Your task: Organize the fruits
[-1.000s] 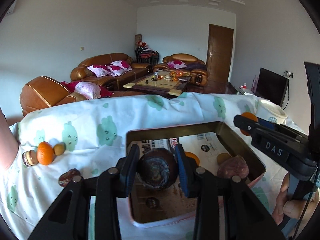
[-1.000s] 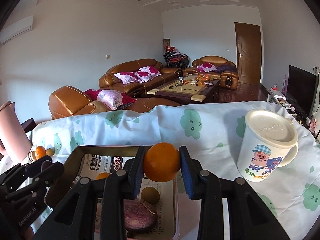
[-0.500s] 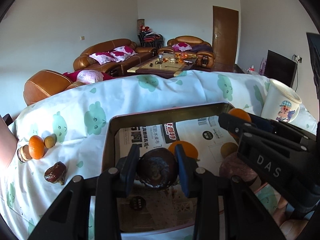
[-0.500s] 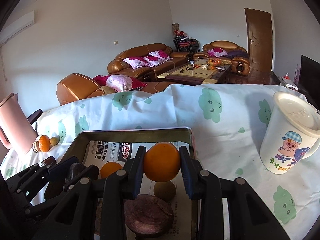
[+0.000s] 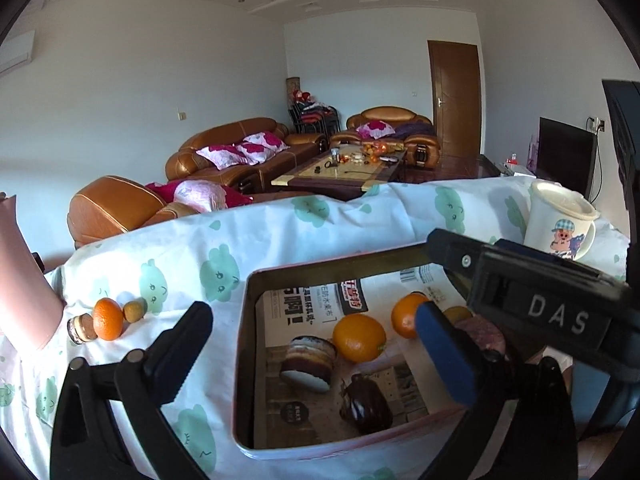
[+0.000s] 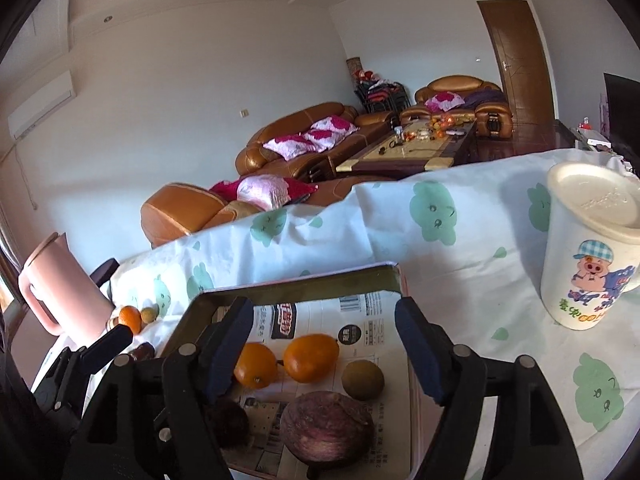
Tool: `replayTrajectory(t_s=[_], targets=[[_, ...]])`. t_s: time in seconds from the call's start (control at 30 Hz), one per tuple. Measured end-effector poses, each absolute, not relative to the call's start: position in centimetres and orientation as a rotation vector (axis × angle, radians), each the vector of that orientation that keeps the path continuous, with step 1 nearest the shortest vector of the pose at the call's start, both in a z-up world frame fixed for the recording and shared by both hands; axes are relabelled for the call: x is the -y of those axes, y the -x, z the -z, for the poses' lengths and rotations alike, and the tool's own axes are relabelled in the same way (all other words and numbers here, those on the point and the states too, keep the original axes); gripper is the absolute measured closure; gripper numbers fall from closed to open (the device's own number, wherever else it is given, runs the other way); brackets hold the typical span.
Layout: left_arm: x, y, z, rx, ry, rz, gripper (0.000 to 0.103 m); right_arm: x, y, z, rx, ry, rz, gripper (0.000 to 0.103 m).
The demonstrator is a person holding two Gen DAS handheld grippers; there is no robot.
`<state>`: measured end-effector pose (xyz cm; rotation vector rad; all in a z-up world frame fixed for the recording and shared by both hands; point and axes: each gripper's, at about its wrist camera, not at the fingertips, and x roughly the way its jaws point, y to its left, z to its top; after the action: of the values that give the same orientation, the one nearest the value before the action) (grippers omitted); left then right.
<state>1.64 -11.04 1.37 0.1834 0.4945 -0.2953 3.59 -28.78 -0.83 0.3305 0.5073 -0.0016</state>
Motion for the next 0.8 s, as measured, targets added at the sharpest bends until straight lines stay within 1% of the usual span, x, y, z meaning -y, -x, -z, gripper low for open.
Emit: replayTrajectory(t_s=[0.23,0.53,0.8], targets=[[8.9,-1.7,-1.6,-0.495,-0.148,0.234,0.000,29.1,-2.1,-0.1,-0.403,-0.296,0.113,0.027],[6.1,-2.3,-1.0,-0.509,-0.112,0.154,0.000,28.0,-1.5,-0.3,-0.359,-0.191,0.169,0.027],[4.2,-2.0,-0.8,-0.513,-0.100,0.130,0.000,27.3,-0.4,-0.5,-0.332,-0.174,0.221,0.027]])
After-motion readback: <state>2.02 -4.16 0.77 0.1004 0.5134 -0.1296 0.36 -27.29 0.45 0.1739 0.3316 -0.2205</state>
